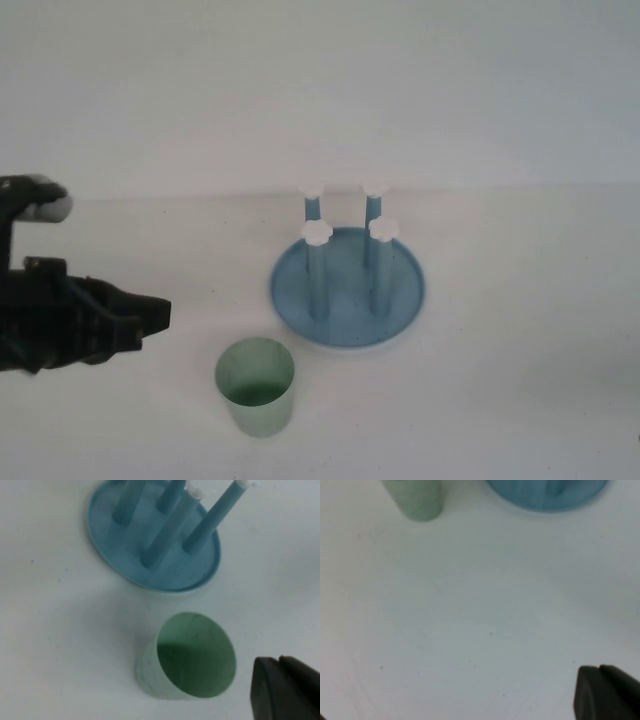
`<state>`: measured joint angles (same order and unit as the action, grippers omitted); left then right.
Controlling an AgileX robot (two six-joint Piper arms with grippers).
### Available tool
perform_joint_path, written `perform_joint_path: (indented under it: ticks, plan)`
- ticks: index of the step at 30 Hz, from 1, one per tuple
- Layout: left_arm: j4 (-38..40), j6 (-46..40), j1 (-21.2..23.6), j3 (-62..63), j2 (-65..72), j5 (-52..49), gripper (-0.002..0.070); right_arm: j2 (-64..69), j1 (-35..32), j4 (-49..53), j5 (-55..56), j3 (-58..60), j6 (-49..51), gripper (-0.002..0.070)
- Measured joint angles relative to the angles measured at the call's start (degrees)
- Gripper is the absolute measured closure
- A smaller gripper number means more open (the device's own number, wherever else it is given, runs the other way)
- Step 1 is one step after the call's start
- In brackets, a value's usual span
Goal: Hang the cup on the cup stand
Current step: Pick up the cup from the table
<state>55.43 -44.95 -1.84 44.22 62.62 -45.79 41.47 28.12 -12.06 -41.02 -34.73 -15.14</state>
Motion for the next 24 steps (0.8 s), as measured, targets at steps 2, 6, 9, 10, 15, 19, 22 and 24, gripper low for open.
perform_joint_path:
  ticks: [2, 6, 9, 10, 15, 19, 22, 24]
  plan:
    - [-0.9, -0.1, 0.0, 1.2, 3.1, 0.0, 0.0673, 2.2, 0.9, -0.1, -0.8, -1.1, -0.1, 0.0678]
    - [-4.8, -0.8, 0.0, 4.9, 8.8, -0.4, 0.0612, 6.5, 1.3, -0.3, -3.2, -4.5, -0.6, 0.0678]
    - [-7.1, -1.5, 0.0, 8.3, 13.7, -2.5, 0.0517, 8.6, 1.3, -0.7, -3.7, -5.9, -0.6, 0.0678]
    - [-7.9, -1.5, 0.0, 9.8, 15.2, -4.0, 0.0473, 9.1, 1.4, -1.1, -3.7, -6.1, -0.6, 0.0678]
    - [-14.0, -2.5, -0.8, 17.2, 22.3, -9.3, 0.0381, 10.8, 1.4, -4.2, -3.9, -6.1, -0.6, 0.0678]
    - [-22.8, -0.7, -5.3, 22.7, 26.3, -12.9, 0.0368, 11.7, 1.4, -6.5, -3.6, -6.1, -0.5, 0.0678]
    - [-25.3, 1.6, -9.9, 25.1, 29.1, -12.9, 0.0366, 12.0, 1.4, -7.2, -3.0, -6.1, -0.5, 0.0678]
    - [-26.8, 3.1, -12.4, 26.0, 30.4, -11.8, 0.0365, 12.0, 1.4, -7.5, -2.6, -6.1, -0.5, 0.0678]
